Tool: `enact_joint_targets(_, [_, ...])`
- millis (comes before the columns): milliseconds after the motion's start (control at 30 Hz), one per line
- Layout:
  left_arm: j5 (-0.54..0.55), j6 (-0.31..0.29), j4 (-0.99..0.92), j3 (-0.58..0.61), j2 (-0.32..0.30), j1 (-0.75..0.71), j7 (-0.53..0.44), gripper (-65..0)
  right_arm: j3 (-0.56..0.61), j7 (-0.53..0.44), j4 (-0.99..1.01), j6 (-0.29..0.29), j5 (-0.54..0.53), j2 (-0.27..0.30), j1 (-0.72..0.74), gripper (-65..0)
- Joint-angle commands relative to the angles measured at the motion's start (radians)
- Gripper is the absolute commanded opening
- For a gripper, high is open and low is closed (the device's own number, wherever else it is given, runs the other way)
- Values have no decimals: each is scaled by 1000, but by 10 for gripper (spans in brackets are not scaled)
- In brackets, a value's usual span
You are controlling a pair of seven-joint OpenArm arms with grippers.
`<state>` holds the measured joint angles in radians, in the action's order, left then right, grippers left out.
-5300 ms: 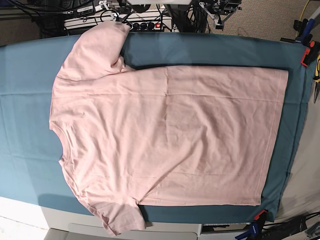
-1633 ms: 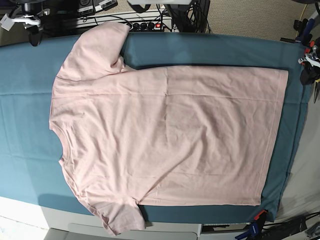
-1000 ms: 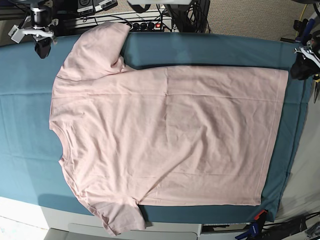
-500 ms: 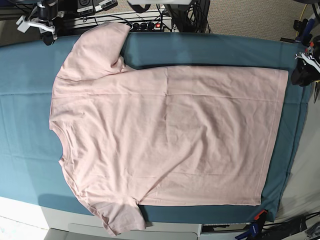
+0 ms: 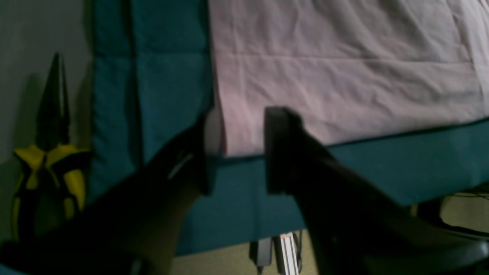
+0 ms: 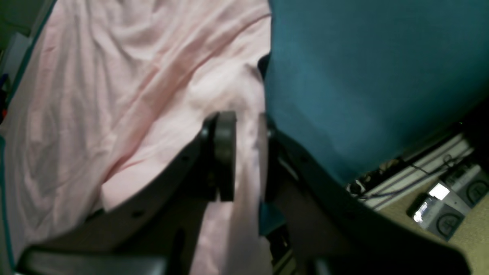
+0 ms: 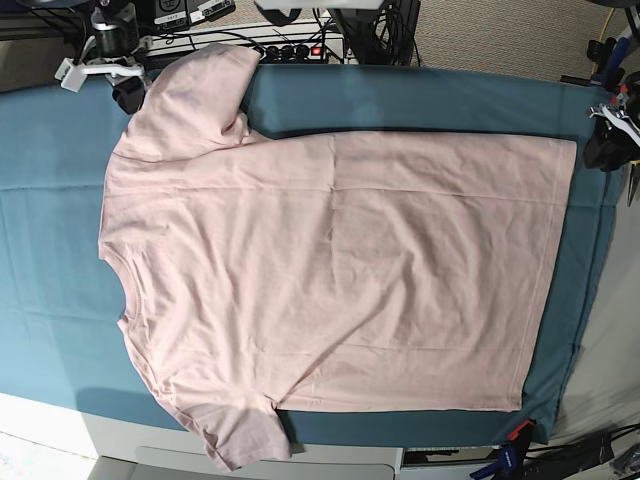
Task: Fold the T-shirt properly
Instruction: 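Grasp the shirt's shoulder corners with both grippers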
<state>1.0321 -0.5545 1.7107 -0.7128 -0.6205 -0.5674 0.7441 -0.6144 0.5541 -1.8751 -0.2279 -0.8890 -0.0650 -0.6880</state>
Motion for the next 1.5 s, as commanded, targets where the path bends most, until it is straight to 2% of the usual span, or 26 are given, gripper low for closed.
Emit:
enact_joint_targets(0, [14, -5, 13, -10, -20, 0, -18, -439, 5, -10, -15, -8, -11, 4, -4, -535])
enact_joint_targets(167, [-1, -5, 13, -10, -19, 0, -18, -439, 11, 3, -14, -7, -38, 16, 8, -536])
enact_joint_targets(367, [-8, -4, 13, -10, -20, 0, -18, -439, 11, -1, -14, -6, -37, 64, 15, -536])
enact_joint_targets(500, [-8, -5, 13, -10, -20, 0, -18, -438, 11, -8, 3, -2, -23, 63, 27, -536])
enact_joint_targets(667, [-8, -4, 13, -10, -20, 0, -18, -386, 11, -6, 144, -6, -45, 64, 73, -535])
enact_joint_targets(800, [-12, -4, 13, -10, -20, 0, -18, -385, 16, -1, 261, -49, -110, 65, 97, -534])
enact_joint_targets(900, [-24, 20, 13, -10, -20, 0, -19, -385, 51, 3, 300, -66, -130, 65, 92, -534])
enact_joint_targets(1167, [-31, 33, 13, -10, -19, 0, -18, -385, 229, 13, 303, -71, -113, 65, 58, -534])
enact_joint_targets(1233, [-31, 61, 13, -10, -19, 0, -18, -385, 249, 12, 303, -71, -105, 66, 46, -534])
enact_joint_targets(1333, [-31, 64, 13, -10, -19, 0, -16, -385, 254, 13, 303, -70, -105, 77, 34, -536])
enact_joint_targets(1400, [-31, 97, 13, -10, -19, 0, -7, -386, 253, 14, 303, -71, -104, 96, 33, -563])
enact_joint_targets(1467, [-38, 145, 5, -10, -19, 4, -6, -386, 253, 15, 303, -71, -80, 119, 27, -650])
